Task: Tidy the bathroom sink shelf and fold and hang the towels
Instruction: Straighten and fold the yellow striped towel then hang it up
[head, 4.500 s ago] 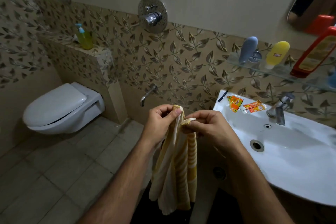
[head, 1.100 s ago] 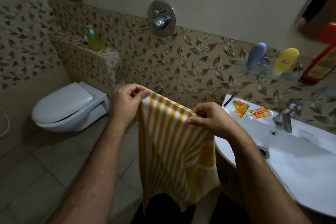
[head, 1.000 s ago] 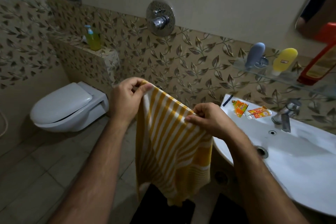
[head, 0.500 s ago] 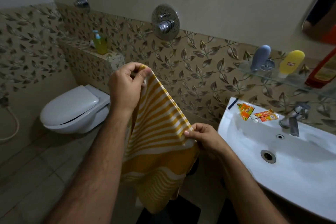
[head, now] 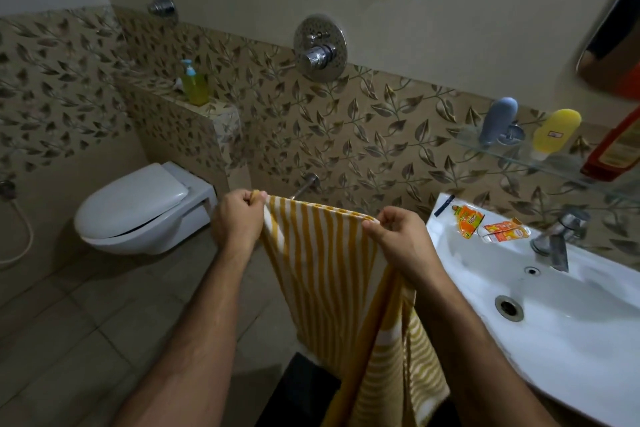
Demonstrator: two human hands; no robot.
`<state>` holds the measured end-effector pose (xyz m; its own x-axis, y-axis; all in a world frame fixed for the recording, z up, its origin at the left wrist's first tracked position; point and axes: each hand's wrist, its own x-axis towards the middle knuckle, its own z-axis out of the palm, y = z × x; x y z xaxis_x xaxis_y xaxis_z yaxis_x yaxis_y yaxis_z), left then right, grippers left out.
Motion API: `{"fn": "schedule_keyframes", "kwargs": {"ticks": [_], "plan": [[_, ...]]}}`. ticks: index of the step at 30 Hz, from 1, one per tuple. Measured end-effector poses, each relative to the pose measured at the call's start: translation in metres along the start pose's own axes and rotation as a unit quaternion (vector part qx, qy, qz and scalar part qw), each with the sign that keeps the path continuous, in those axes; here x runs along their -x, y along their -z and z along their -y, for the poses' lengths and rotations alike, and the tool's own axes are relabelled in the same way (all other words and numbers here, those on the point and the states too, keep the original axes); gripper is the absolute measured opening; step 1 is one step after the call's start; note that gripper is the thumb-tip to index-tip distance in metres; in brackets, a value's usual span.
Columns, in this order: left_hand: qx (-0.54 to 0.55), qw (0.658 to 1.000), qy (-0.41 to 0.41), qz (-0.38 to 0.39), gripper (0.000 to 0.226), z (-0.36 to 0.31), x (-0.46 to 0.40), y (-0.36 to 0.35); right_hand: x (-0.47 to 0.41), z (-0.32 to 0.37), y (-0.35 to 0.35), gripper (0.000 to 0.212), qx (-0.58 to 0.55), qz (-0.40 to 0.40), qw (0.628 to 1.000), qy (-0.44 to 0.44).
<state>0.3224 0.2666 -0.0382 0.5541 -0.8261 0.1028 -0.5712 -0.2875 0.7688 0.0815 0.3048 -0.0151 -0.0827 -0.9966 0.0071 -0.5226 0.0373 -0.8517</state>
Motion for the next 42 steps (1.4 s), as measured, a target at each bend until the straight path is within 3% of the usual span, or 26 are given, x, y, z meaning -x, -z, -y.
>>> {"fn": "schedule_keyframes", "kwargs": {"ticks": [6, 11, 14, 17, 25, 28, 32, 34, 38, 42], "plan": [[0.094, 0.995, -0.017, 0.020, 0.022, -0.005, 0.047, -0.025, -0.014, -0.004, -0.011, 0.024, 0.151, -0.091, 0.984, 0.005], [0.123, 0.992, -0.026, 0.018, 0.021, -0.007, 0.063, -0.028, -0.021, -0.012, -0.008, 0.022, 0.193, -0.117, 0.973, -0.037], [0.112, 0.993, -0.021, 0.032, 0.019, 0.003, 0.046, -0.019, -0.031, -0.024, 0.011, 0.021, 0.218, -0.078, 0.970, -0.069], [0.097, 0.994, -0.046, 0.022, 0.018, 0.002, 0.039, -0.020, -0.033, -0.025, 0.010, 0.019, 0.239, -0.024, 0.970, -0.045], [0.113, 0.986, -0.117, 0.028, 0.019, -0.014, 0.062, -0.035, -0.024, -0.015, -0.010, 0.022, 0.201, -0.070, 0.977, 0.029], [0.133, 0.981, -0.123, 0.075, 0.019, -0.013, 0.065, -0.041, -0.018, -0.009, -0.016, 0.016, 0.201, -0.039, 0.976, 0.078], [0.156, 0.945, -0.154, 0.242, 0.067, -0.015, 0.055, -0.042, -0.009, -0.001, -0.019, 0.016, 0.196, 0.006, 0.971, 0.137], [0.117, 0.929, -0.177, 0.303, 0.071, -0.018, 0.049, -0.039, -0.007, 0.002, -0.022, 0.016, 0.193, 0.016, 0.970, 0.147], [0.085, 0.910, -0.204, 0.350, 0.038, -0.022, 0.038, -0.035, -0.003, 0.005, -0.024, 0.018, 0.195, 0.017, 0.967, 0.165], [0.045, 0.936, -0.219, 0.272, 0.008, -0.030, 0.045, -0.033, -0.001, 0.004, -0.021, 0.020, 0.182, 0.016, 0.970, 0.162]]}}
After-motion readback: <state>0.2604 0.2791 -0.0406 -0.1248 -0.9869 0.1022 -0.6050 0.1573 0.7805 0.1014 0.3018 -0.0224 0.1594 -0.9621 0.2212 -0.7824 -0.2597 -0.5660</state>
